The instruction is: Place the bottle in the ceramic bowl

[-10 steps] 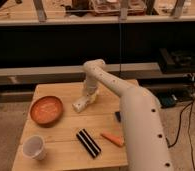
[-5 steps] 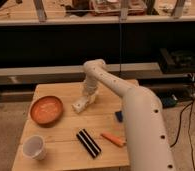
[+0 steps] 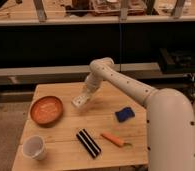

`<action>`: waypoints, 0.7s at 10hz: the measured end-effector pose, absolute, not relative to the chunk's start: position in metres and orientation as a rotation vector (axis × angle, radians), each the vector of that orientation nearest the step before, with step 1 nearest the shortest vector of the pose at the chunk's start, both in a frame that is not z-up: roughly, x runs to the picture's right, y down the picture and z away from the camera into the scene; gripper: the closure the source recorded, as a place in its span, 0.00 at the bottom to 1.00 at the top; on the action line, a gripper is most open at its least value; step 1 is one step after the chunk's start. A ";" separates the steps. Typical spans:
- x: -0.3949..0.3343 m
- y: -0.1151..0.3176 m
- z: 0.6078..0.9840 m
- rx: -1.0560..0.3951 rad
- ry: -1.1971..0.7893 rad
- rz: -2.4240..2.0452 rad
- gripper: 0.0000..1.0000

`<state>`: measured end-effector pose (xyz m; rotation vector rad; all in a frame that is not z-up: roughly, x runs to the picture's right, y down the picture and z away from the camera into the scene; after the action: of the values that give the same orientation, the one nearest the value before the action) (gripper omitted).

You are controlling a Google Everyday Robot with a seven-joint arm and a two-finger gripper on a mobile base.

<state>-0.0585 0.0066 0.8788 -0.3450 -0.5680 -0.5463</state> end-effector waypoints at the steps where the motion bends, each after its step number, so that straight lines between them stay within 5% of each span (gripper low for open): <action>1: -0.060 0.001 0.872 -0.301 -0.585 -0.541 1.00; 2: -0.058 -0.012 0.854 -0.105 -0.679 -0.517 1.00; 5: -0.072 -0.034 0.820 0.148 -0.828 -0.530 1.00; 7: -0.092 -0.035 0.804 0.188 -0.858 -0.580 1.00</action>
<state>-0.0924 -0.0354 0.8039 0.1884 -0.8580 -0.5802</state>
